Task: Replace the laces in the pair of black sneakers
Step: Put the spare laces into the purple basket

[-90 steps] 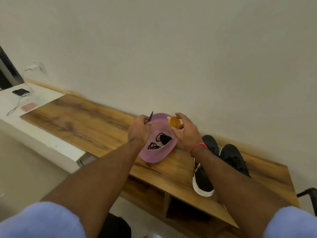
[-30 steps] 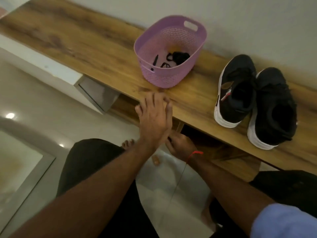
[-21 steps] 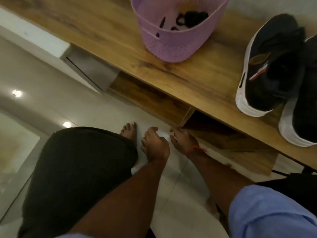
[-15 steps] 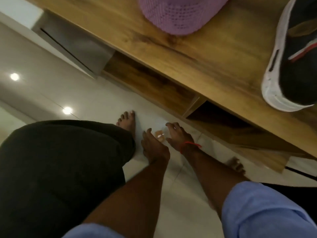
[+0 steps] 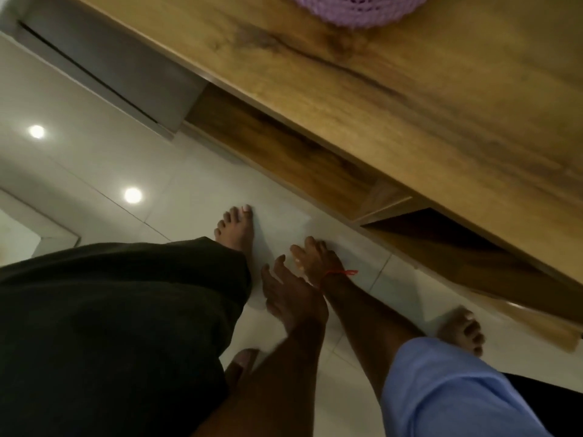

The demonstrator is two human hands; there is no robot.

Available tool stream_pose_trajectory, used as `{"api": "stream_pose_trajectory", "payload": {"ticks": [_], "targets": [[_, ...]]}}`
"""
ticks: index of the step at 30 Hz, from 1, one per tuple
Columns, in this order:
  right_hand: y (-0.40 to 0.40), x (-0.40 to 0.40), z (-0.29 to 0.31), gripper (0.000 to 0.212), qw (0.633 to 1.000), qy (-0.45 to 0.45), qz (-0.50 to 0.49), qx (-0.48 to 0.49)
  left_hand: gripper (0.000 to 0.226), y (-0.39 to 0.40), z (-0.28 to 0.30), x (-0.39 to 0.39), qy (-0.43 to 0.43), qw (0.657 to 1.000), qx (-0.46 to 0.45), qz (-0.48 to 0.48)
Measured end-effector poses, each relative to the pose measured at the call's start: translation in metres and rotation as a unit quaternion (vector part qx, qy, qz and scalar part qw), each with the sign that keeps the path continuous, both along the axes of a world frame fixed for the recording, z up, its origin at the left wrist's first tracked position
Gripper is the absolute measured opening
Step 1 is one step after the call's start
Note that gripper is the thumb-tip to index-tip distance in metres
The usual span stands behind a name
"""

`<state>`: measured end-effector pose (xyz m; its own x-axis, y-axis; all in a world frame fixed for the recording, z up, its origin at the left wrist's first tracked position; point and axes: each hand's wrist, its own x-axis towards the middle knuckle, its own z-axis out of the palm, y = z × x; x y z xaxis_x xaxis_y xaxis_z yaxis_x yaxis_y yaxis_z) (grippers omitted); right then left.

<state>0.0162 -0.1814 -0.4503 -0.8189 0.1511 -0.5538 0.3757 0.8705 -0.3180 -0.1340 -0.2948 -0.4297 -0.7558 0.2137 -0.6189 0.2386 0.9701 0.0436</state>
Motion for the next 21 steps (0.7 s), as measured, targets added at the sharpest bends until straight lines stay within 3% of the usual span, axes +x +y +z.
{"api": "stream_pose_trajectory", "payload": {"ticks": [2,5,7,8,10,12,14,16,21], "targets": [[-0.001,-0.001,0.006,0.024,0.999,0.01,-0.02,-0.033,0.057,-0.006,-0.02,-0.007,-0.013,1.0,0.0,0.002],[0.002,0.005,0.023,0.037,0.989,-0.007,-0.093,-0.115,0.082,-0.002,-0.016,0.002,-0.001,0.999,0.005,0.038],[0.011,0.009,0.055,0.051,0.977,0.003,-0.126,-0.172,0.103,-0.002,-0.026,0.017,0.0,0.993,0.076,0.094],[0.017,0.01,0.076,0.051,0.97,0.022,-0.148,-0.192,0.109,0.013,-0.005,0.034,0.015,0.985,0.107,0.133],[0.026,0.018,0.114,0.048,0.954,0.064,-0.19,-0.222,0.092,0.034,0.076,0.09,0.094,0.95,0.212,0.211],[0.033,0.024,0.154,0.057,0.947,0.089,-0.2,-0.236,0.059,0.061,0.155,0.129,0.09,0.907,0.292,0.288],[0.041,0.028,0.186,0.061,0.946,0.106,-0.196,-0.234,0.054,0.075,0.195,0.138,0.089,0.898,0.287,0.32],[0.052,0.03,0.219,0.064,0.951,0.14,-0.178,-0.21,0.053,0.072,0.214,0.129,0.161,0.882,0.306,0.32],[0.067,0.039,0.306,0.071,0.945,0.225,-0.159,-0.178,0.051,0.076,0.29,0.121,0.226,0.843,0.413,0.259]]}}
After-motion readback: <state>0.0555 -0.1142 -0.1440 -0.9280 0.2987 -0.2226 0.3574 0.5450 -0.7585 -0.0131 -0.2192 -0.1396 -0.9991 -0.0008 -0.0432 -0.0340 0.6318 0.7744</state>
